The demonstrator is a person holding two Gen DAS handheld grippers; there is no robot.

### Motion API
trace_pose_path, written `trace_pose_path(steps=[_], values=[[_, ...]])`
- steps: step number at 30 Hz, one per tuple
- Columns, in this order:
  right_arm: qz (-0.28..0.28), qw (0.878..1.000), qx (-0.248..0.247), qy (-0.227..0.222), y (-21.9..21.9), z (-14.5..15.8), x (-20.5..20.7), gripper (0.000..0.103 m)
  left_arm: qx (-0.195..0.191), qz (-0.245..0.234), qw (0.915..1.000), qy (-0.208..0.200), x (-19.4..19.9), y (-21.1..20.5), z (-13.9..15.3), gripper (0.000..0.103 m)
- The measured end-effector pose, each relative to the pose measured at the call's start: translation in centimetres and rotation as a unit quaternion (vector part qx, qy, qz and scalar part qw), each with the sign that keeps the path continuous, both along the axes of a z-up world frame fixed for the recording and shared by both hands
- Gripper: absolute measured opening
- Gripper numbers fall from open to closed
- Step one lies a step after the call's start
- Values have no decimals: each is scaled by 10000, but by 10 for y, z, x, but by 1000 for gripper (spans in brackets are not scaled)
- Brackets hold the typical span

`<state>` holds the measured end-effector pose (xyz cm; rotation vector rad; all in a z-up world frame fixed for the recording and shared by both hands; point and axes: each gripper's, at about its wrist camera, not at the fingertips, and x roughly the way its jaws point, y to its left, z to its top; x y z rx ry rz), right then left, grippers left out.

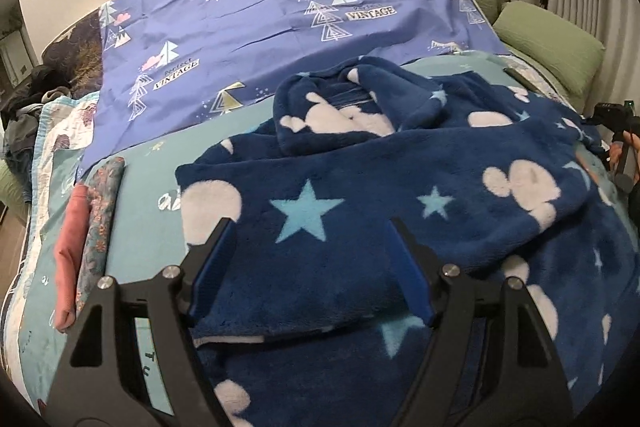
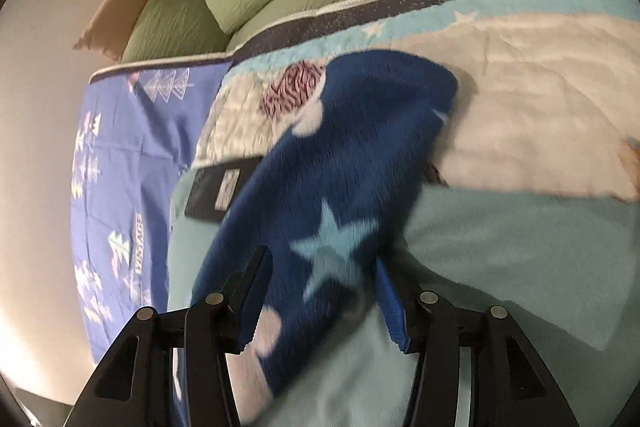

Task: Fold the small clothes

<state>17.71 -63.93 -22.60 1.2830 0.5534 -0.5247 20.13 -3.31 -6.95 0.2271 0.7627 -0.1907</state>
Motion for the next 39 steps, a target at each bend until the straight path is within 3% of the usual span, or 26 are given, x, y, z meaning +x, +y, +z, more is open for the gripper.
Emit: trace_pose_path(steps=[1,2,4,7,10,13,17,20,21,23,27,30,33,36,38,39], values=[[-19,10000,-53,8,-1,0,2,31,-8,14,10000,20,1,1,-1,76],[30,9998,-152,86,-4,-1,5,7,-14,27,10000,41,2,1,-3,76],[146,9993,-296,179,-5,1,6,8,-10,77,9999,64,4,3,-5,76],[230,9981,-574,-61,1,24,0,7,-61,135,9999,88,7,7,-6,76],[621,9910,-1104,-425,18,70,1,7,-159,201,9996,94,9,10,-5,76],[1192,9729,-1765,-903,54,128,6,7,-275,239,9993,86,9,13,-3,76],[2150,9255,-2712,-1540,142,200,8,7,-439,287,9986,42,5,19,4,76],[2918,8730,-3457,-1824,229,235,5,7,-502,351,9981,4,2,27,8,76],[3202,8505,-3738,-1855,264,241,2,7,-527,398,9978,-1,1,31,9,76],[3648,8124,-4150,-1863,321,239,-5,8,-613,504,9968,19,1,41,10,76],[4882,7046,-4947,-1434,440,198,-14,8,-760,711,9945,64,-1,60,8,76],[5649,6540,-4958,-861,488,148,-15,10,-888,829,9924,191,-3,73,3,76],[5911,6200,-5137,-486,502,120,-21,17,-1016,843,9908,302,-6,81,-2,76],[5906,5952,-5426,-509,504,119,-38,33,-1072,784,9907,303,-9,83,-2,76],[5942,5898,-5437,-595,501,123,-46,46,-1127,747,9904,292,-11,83,-2,76],[5979,5939,-5339,-688,495,127,-51,47,-1154,728,9902,290,-12,83,-1,76]])
